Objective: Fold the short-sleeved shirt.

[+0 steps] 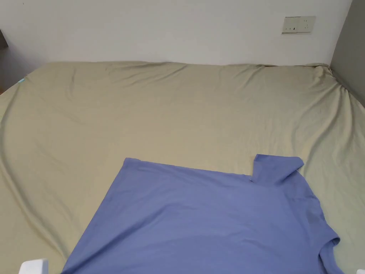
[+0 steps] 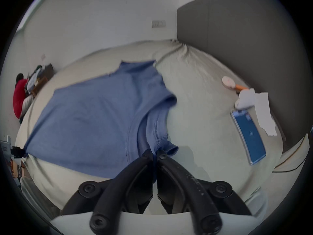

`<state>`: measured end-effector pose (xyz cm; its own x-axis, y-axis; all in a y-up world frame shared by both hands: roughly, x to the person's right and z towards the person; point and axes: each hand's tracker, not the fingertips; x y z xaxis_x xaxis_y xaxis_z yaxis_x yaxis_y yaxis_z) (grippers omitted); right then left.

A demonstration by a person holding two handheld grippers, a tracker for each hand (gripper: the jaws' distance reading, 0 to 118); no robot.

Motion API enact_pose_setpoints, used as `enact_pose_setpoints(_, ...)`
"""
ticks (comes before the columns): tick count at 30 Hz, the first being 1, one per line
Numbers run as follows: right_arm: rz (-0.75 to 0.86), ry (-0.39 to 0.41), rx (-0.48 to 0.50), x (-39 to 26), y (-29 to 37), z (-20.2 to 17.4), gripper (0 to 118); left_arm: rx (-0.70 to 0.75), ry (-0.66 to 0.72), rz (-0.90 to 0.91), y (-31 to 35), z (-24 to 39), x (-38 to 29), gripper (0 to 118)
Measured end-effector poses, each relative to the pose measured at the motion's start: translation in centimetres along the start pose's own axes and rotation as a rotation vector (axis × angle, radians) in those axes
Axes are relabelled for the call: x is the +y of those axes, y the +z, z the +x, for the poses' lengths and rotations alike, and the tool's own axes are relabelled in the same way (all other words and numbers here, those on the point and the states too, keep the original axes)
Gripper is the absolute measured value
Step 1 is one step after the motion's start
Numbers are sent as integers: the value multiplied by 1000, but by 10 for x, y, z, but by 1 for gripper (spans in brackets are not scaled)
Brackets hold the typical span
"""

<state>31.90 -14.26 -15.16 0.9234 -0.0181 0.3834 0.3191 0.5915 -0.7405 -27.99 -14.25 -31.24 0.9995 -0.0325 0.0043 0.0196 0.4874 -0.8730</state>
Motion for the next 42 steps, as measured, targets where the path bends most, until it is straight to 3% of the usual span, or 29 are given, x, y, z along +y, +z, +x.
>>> enact_pose_setpoints(5,-27,-16,-8,-2,-9,-3,6,7,23,-40,-5,3,5,1)
enact_pose_setpoints(7,-24,-21,-16,8,-1,-4,18,0,16,-39,1,3,9,8)
enact_pose_setpoints(8,-14,-26,-24,13,3,-5,29,-20,42,-27,8,3,13,20)
enact_pose_setpoints(10,69,-21,-40,34,19,-7,80,-91,109,33,28,6,24,81)
enact_pose_setpoints(11,116,-22,-49,43,28,-10,101,-123,126,77,39,9,33,105)
enact_pose_setpoints(12,180,-35,-51,57,39,-12,115,-147,125,144,53,16,44,118)
enact_pose_setpoints(13,238,-47,-46,68,51,-14,115,-161,119,211,68,22,54,118)
enact_pose_setpoints(22,647,-21,2,149,144,-55,114,-190,-33,806,176,99,125,116)
enact_pose_setpoints(26,748,14,-22,158,163,-74,106,-128,-80,939,183,124,135,114)
enact_pose_setpoints(27,771,21,-30,160,163,-75,98,-134,-82,954,184,129,136,111)
enact_pose_setpoints(28,788,23,-43,161,161,-76,86,-140,-85,965,184,134,135,102)
enact_pose_setpoints(29,807,31,-55,162,162,-80,70,-154,-95,987,182,138,136,85)
enact_pose_setpoints(30,821,45,-69,162,161,-83,39,-159,-102,994,180,142,137,48)
enact_pose_setpoints(31,833,66,-98,164,157,-82,16,-155,-109,991,177,146,138,14)
enact_pose_setpoints(32,844,87,-97,164,155,-84,2,-152,-118,985,174,151,141,1)
enact_pose_setpoints(38,840,137,-105,176,142,-91,1,-209,-153,866,144,160,171,0)
enact_pose_setpoints(42,829,146,-99,191,123,-90,1,-255,-163,681,100,166,219,0)
